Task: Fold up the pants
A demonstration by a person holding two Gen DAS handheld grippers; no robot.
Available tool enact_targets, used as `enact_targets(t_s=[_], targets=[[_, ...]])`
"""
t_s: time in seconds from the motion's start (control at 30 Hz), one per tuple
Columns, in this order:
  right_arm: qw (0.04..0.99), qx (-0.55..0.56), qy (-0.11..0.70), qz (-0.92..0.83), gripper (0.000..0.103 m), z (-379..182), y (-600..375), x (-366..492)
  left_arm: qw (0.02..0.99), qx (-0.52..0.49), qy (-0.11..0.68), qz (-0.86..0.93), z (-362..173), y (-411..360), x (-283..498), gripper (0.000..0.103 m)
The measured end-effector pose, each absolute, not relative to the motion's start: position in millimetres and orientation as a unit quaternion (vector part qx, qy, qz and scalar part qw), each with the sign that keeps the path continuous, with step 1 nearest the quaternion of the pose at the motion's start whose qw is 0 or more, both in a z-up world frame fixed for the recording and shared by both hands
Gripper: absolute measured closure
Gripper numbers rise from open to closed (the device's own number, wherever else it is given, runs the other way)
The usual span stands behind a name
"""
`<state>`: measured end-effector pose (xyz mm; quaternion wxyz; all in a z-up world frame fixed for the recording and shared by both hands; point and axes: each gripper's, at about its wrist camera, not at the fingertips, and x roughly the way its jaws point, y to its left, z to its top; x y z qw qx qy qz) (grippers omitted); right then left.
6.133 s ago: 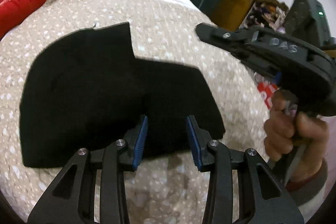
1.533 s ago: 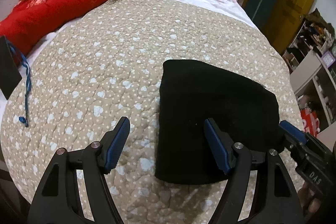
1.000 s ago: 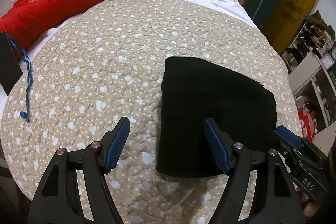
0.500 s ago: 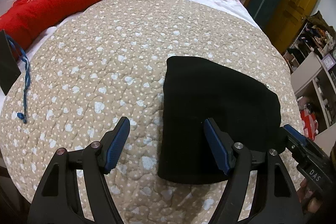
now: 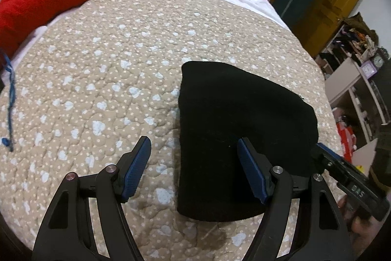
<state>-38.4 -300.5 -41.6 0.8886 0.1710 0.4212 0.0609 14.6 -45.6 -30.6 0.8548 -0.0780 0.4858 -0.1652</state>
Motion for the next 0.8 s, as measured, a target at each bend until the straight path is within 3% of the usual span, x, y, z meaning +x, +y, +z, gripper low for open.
enact_targets(t_s=[0.27,0.37,0.47,0.5,0.57,0.63,0.8], targets=[[0.863,0.258,0.423,0.101,0.036,-67.5,-315.4,-26.1,0.832,-0.129,0.501,-0.201,-53.7,-46.4,30.3,0.012],[0.861,0.261,0.420,0.118,0.035,-72.9,-311.8,-18.5,0.827,-0.139,0.505,-0.204,-62.6,-53.8,34.3,0.002],[0.857,0.284,0.409,0.134,0.034,-80.0,-310.0,-13.0,0.838,-0.128,0.493,-0.197,-63.4,-62.1,32.6,0.002],[0.858,0.287,0.403,0.134,0.042,-79.8,-309.9,-13.0,0.840,-0.123,0.492,-0.196,-62.4,-64.8,32.2,0.004],[0.866,0.278,0.393,0.132,0.054,-75.6,-308.5,-14.4,0.837,-0.119,0.491,-0.213,-57.2,-70.7,32.7,0.035],[0.873,0.275,0.379,0.135,0.064,-66.0,-309.5,-17.4,0.838,-0.099,0.491,-0.216,-45.4,-78.9,34.8,0.038],[0.899,0.240,0.339,0.136,0.066,-28.4,-311.3,-10.8,0.849,-0.094,0.467,-0.229,-14.5,-92.0,58.3,0.039]])
